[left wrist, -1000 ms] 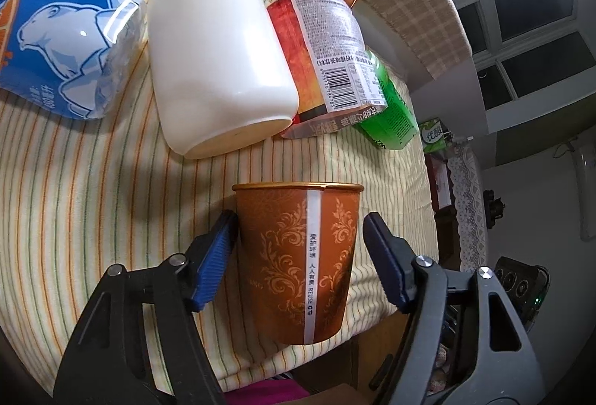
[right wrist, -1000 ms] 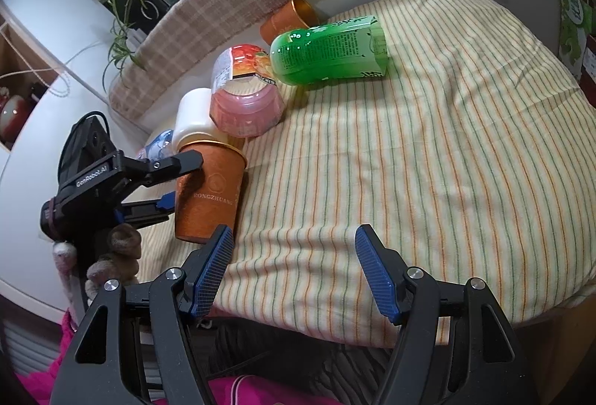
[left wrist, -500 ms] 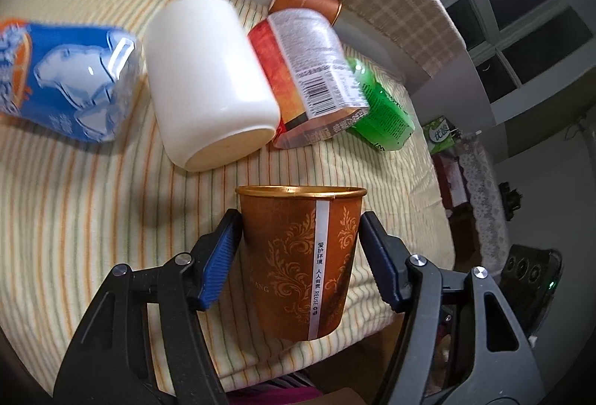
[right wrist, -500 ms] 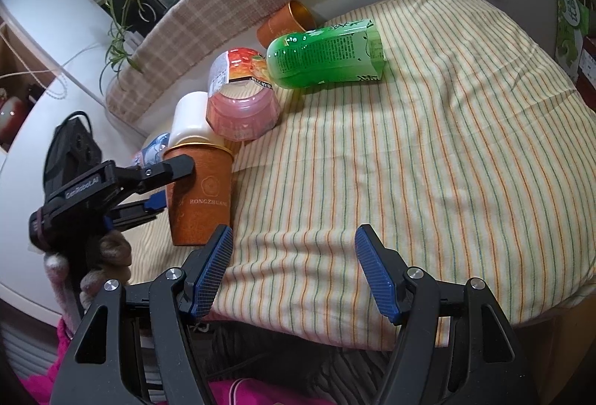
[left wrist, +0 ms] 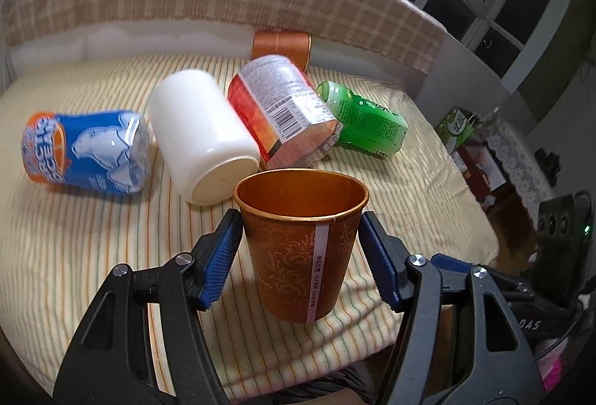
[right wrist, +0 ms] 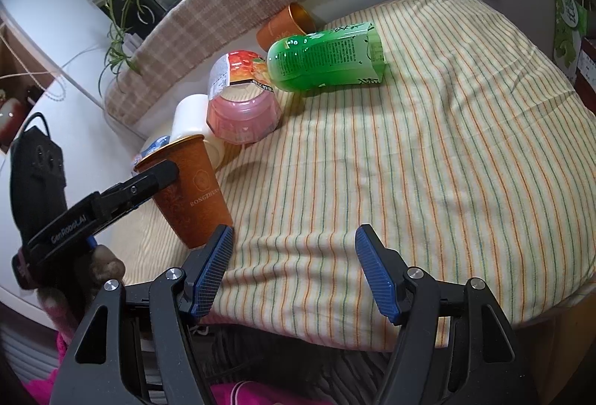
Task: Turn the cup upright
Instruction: 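Lower the orange cup upright onto the bed with the left tool and open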
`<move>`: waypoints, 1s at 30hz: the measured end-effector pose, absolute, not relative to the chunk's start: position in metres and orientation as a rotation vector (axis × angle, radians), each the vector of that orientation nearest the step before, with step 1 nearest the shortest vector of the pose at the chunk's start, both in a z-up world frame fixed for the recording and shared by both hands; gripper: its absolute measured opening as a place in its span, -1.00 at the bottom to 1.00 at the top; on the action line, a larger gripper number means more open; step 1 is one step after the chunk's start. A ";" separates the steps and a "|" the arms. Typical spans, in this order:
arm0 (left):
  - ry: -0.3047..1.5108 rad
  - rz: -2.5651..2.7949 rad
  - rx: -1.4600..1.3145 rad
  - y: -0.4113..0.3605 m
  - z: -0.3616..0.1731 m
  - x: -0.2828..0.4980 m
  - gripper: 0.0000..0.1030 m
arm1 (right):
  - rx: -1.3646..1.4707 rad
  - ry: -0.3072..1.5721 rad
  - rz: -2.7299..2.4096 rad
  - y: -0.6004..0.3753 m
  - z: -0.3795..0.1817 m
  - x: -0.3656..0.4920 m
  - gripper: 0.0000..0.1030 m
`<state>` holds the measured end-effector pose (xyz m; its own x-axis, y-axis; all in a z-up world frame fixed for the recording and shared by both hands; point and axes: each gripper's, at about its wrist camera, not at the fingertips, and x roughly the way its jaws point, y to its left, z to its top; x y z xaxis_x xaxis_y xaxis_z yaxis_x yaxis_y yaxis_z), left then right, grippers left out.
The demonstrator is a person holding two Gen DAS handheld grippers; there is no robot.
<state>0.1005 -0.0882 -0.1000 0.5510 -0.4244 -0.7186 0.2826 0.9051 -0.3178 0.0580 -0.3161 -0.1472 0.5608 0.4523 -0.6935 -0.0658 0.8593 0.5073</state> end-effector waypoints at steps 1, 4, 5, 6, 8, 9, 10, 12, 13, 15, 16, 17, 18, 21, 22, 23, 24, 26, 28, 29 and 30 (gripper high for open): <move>0.882 -0.418 -0.157 -0.090 -0.099 0.099 0.28 | 0.455 0.929 0.315 -0.316 -0.147 0.058 0.33; 0.851 -0.412 -0.121 -0.095 -0.097 0.096 0.28 | 0.438 0.919 0.300 -0.316 -0.145 0.057 0.33; 0.841 -0.411 -0.110 -0.097 -0.097 0.096 0.28 | 0.430 0.915 0.294 -0.316 -0.144 0.056 0.33; 0.830 -0.409 -0.098 -0.099 -0.097 0.095 0.28 | 0.425 0.912 0.290 -0.317 -0.144 0.056 0.33; 0.812 -0.403 -0.080 -0.102 -0.097 0.096 0.28 | 0.414 0.906 0.282 -0.316 -0.143 0.055 0.33; 0.803 -0.398 -0.071 -0.104 -0.097 0.097 0.28 | 0.412 0.906 0.280 -0.317 -0.143 0.054 0.33; 0.798 -0.397 -0.068 -0.105 -0.098 0.097 0.28 | 0.411 0.905 0.278 -0.317 -0.143 0.054 0.33; 0.785 -0.394 -0.060 -0.108 -0.099 0.099 0.28 | 0.411 0.905 0.274 -0.317 -0.142 0.053 0.33; 0.780 -0.394 -0.058 -0.109 -0.100 0.099 0.28 | 0.410 0.904 0.272 -0.317 -0.142 0.053 0.33; 0.778 -0.397 -0.053 -0.111 -0.103 0.101 0.28 | 0.408 0.904 0.266 -0.318 -0.142 0.052 0.33; 0.777 -0.399 -0.050 -0.112 -0.104 0.101 0.28 | 0.407 0.904 0.264 -0.318 -0.142 0.052 0.33; 0.777 -0.399 -0.044 -0.113 -0.106 0.101 0.28 | 0.407 0.904 0.262 -0.318 -0.142 0.051 0.33; 0.775 -0.400 -0.038 -0.114 -0.107 0.100 0.28 | 0.406 0.903 0.260 -0.319 -0.142 0.050 0.33; 0.765 -0.403 -0.024 -0.114 -0.107 0.097 0.28 | 0.406 0.902 0.257 -0.318 -0.141 0.050 0.33; 0.764 -0.404 -0.022 -0.114 -0.107 0.096 0.28 | 0.406 0.901 0.258 -0.317 -0.141 0.049 0.33; 0.765 -0.405 -0.020 -0.114 -0.107 0.095 0.28 | 0.406 0.901 0.258 -0.317 -0.141 0.049 0.33; 0.766 -0.407 -0.021 -0.113 -0.107 0.094 0.28 | 0.405 0.901 0.258 -0.316 -0.141 0.050 0.33; 0.769 -0.410 -0.022 -0.112 -0.107 0.093 0.28 | 0.403 0.900 0.262 -0.314 -0.140 0.050 0.33; 0.773 -0.414 -0.024 -0.110 -0.107 0.092 0.28 | 0.398 0.900 0.265 -0.313 -0.139 0.051 0.33; 0.774 -0.415 -0.024 -0.110 -0.107 0.091 0.28 | 0.397 0.900 0.266 -0.312 -0.139 0.051 0.33; 0.776 -0.417 -0.025 -0.109 -0.107 0.090 0.28 | 0.395 0.901 0.268 -0.312 -0.139 0.052 0.33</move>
